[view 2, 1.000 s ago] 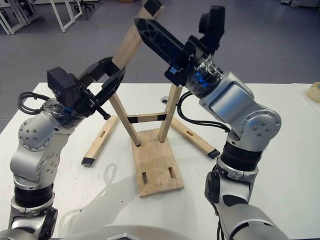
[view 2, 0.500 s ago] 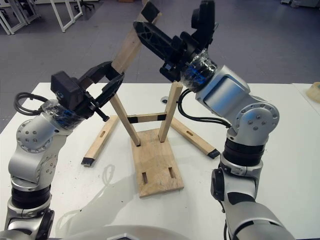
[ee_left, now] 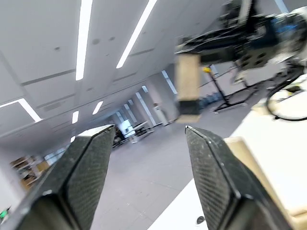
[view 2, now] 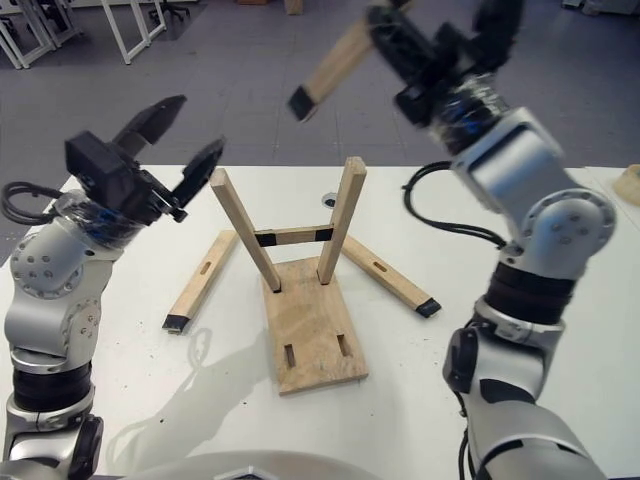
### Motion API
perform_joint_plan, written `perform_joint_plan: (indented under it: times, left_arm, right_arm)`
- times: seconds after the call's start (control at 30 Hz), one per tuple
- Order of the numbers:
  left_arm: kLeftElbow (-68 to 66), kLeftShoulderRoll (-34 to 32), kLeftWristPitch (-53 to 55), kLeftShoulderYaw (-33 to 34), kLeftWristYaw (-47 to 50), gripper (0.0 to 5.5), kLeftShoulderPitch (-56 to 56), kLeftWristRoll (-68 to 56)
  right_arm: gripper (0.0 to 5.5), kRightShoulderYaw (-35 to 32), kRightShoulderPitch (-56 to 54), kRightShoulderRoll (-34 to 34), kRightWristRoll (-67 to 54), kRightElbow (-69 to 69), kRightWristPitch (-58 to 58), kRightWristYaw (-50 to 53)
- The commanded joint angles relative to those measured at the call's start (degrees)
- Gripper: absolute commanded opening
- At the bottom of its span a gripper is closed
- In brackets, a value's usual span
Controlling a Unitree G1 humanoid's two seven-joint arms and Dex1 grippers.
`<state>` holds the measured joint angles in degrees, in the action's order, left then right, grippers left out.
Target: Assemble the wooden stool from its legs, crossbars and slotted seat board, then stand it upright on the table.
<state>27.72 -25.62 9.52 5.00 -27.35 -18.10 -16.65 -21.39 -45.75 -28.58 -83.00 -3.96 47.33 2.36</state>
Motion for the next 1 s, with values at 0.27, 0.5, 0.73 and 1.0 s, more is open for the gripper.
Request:
perform_joint_plan:
  times: [0.27, 0.5, 0.73, 1.0]
  left_arm:
    - [-8.12, 3.0, -2.2, 5.5, 6.99, 2.69, 3.9, 1.66]
    - [-9.27, 2.95, -3.25, 4.66, 6.35, 2.69, 5.48, 2.06]
    - [-9.52, 3.17, -2.89, 3.67, 6.48, 2.69, 5.41, 2.02]
    - [-9.34, 3.4, -2.96, 3.53, 6.67, 2.69, 6.27, 1.93]
  right_arm:
    - [0.39, 17.02, 19.1, -17.57, 39.8, 5.95, -11.82, -33.99]
    - [0.39, 27.18, 17.63, -14.85, 54.32, 12.57, -19.18, -47.16]
    - [0.39, 26.87, 16.4, -11.01, 60.07, 19.63, -21.87, -49.7]
    - [0.39, 25.37, 16.18, -8.16, 61.72, 20.91, -20.65, -49.71]
